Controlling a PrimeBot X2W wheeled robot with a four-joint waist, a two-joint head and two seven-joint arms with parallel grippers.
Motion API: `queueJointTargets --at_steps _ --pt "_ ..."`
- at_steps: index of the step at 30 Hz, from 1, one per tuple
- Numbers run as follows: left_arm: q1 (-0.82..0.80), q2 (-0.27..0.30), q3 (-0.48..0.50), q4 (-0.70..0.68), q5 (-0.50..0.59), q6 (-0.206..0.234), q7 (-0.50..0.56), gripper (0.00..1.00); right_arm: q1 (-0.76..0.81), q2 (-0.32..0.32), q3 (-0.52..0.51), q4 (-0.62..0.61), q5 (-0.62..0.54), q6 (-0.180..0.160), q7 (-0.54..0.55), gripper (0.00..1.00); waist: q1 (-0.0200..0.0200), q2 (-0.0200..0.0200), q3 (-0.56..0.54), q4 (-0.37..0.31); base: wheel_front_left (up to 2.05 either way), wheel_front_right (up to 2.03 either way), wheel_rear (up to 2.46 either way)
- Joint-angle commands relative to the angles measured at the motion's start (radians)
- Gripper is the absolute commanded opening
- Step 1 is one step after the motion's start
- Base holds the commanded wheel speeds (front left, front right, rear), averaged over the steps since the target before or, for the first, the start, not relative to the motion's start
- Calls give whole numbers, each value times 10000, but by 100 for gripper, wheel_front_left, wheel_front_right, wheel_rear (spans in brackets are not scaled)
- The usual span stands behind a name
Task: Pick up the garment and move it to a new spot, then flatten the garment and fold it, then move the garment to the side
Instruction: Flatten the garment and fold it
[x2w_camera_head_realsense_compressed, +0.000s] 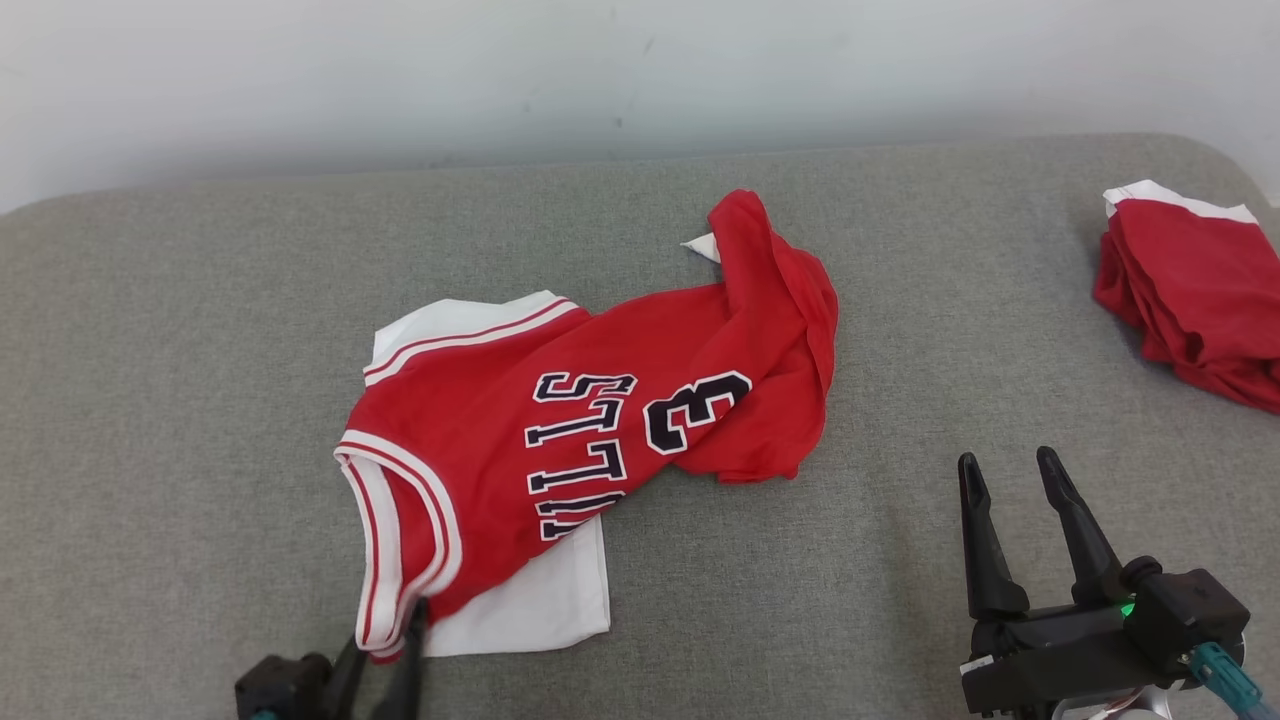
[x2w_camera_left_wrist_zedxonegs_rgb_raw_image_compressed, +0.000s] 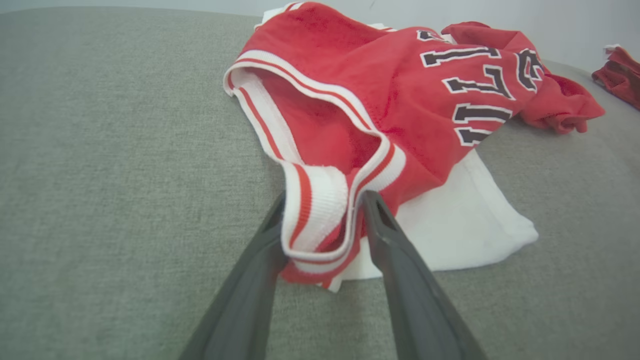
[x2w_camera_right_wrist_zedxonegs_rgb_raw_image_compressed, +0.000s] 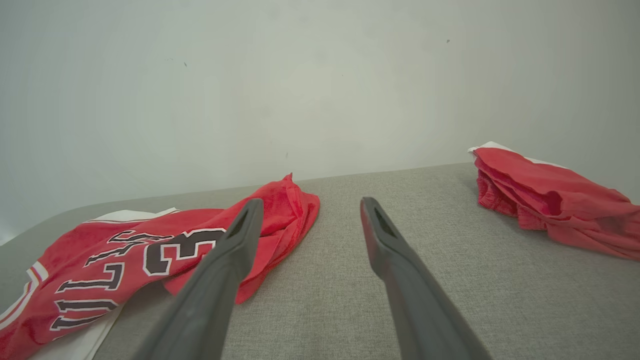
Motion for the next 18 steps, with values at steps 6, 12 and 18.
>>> queueJointTargets --at_steps 6,12,18 --pt "-841 307 -100 -408 -177 18 -1 0 -121 -58 -110 -56 -36 -30 -6 100 -1 0 198 17 0 0 0" --pt "-1908 975 17 -558 -180 17 -1 0 -325 -117 -16 21 7 -28 -6 100 -1 0 402 -76 0 0 0" --pt "-3001 1646 180 88 -376 19 -1 0 -554 -102 -20 221 -27 -30 -6 100 -1 0 643 -321 0 0 0"
